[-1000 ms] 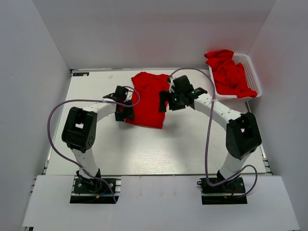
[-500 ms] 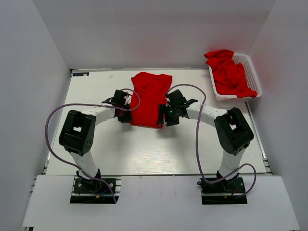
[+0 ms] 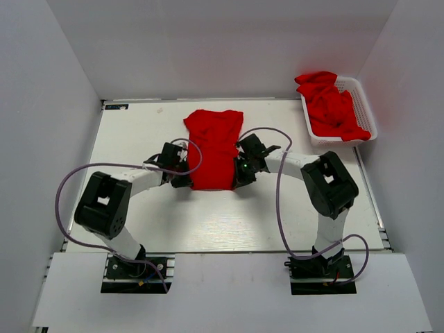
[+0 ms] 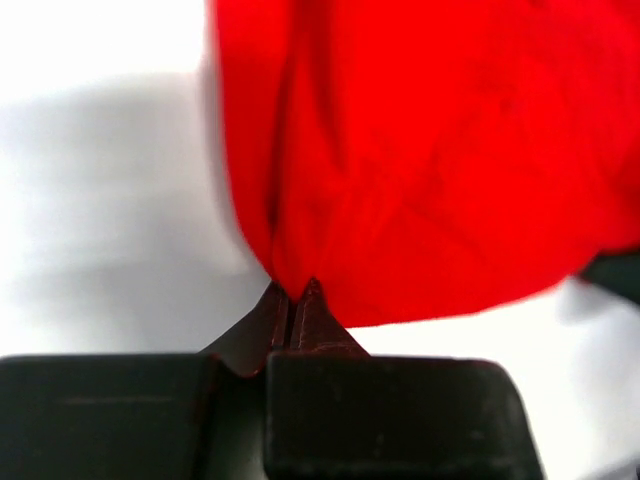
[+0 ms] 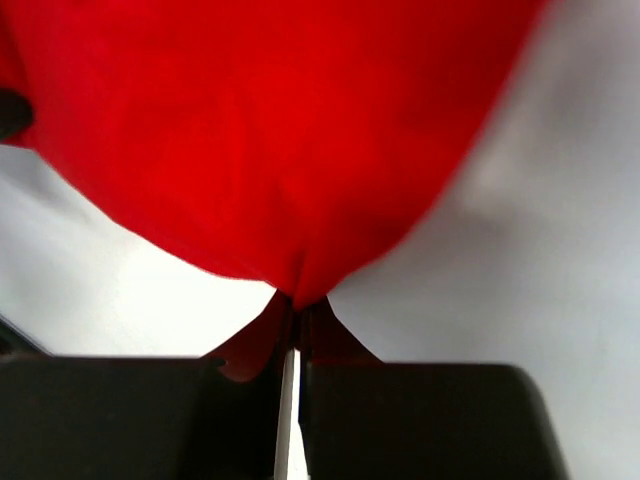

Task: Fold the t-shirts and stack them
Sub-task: Grab one side of the 2/3 rectangular tshirt with both arms, then fold the long partially folded tshirt into a neat square

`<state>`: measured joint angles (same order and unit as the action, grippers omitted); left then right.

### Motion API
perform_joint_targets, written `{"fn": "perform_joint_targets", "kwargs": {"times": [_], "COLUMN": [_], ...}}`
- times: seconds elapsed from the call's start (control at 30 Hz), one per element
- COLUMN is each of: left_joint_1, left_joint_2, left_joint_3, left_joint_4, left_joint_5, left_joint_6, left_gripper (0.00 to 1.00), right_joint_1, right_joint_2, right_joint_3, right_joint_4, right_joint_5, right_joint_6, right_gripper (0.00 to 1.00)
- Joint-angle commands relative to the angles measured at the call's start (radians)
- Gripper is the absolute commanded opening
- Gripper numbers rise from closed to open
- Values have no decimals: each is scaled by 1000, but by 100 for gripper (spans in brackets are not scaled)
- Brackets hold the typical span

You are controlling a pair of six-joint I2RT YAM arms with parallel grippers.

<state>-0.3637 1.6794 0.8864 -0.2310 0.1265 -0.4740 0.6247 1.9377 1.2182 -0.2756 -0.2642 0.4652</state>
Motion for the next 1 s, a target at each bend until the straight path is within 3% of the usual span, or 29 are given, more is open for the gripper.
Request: {"fn": "perform_joint_targets", "kwargs": {"times": [0.0, 0.2, 0.3, 0.4, 0.53, 0.7, 0.97], "left_joint_1": [-37, -92, -116, -126, -126, -106, -96], "left_joint_2": [-144, -397, -504, -552, -529, -433, -255], "left_joint_3": [-133, -185, -150, -34, 164, 262, 434], "left_joint_4": [-54, -244, -373, -500, -559, -568, -507], "left_joint_5": [94, 208, 231, 142, 6, -83, -327], "left_joint_6": [-47, -80, -89, -89, -80, -112, -181], "left_gripper": [0, 0, 0, 0, 0, 0, 0], "right_joint_1": [12, 30, 46, 44, 33, 4, -75], "right_joint_2": [-147, -361, -436, -471, -453, -352, -191], "right_joint_3": [-87, -252, -247, -167, -37, 167, 426], "right_joint_4": [-143, -327, -407, -474, -539, -622, -614], "right_joint_5": [9, -130, -167, -184, -111, 22, 43], "right_joint_6": [-51, -99, -122, -148, -157, -165, -195], "right_gripper": [0, 0, 0, 0, 0, 0, 0]}}
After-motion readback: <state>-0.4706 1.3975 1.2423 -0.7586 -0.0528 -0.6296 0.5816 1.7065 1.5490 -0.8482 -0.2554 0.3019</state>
